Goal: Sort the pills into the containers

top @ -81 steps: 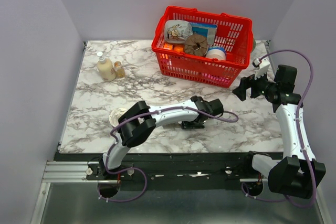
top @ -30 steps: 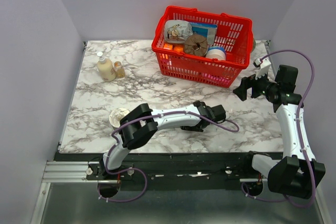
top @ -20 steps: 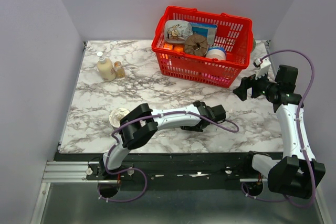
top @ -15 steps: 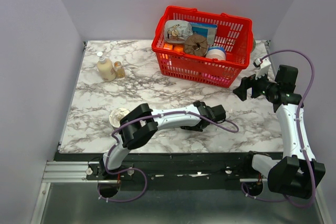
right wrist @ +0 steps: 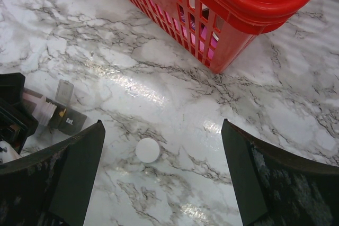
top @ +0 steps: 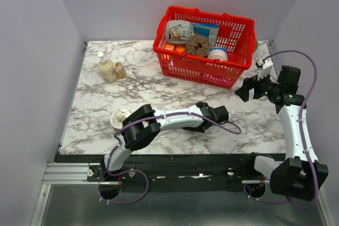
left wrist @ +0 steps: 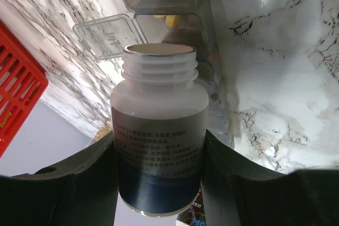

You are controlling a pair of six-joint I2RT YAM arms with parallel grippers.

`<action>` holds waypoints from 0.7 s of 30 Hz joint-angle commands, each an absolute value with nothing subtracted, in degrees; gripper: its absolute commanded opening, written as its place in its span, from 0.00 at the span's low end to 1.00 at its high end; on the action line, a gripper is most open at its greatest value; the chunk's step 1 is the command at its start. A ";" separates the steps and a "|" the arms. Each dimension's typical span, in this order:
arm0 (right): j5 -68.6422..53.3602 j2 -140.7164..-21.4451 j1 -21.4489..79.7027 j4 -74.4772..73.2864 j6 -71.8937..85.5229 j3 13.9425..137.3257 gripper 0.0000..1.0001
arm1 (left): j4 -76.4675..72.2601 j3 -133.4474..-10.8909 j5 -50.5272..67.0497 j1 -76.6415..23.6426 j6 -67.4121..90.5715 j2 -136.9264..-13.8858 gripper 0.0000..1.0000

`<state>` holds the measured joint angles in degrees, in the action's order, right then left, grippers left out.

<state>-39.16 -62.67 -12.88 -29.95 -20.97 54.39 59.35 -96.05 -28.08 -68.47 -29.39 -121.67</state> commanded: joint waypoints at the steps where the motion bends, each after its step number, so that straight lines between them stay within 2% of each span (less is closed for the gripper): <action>1: -40.69 -62.40 -13.62 -31.38 -20.21 56.16 1.00 | 60.64 -98.44 -30.06 -68.82 -30.41 -122.61 0.00; 21: -40.69 -62.67 -13.89 -31.38 -20.30 56.08 1.00 | 55.64 -92.64 -27.07 -67.50 -27.69 -118.66 0.00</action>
<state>-39.57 -62.67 -13.37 -30.00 -20.97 54.39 57.60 -95.18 -27.99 -67.72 -28.86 -121.51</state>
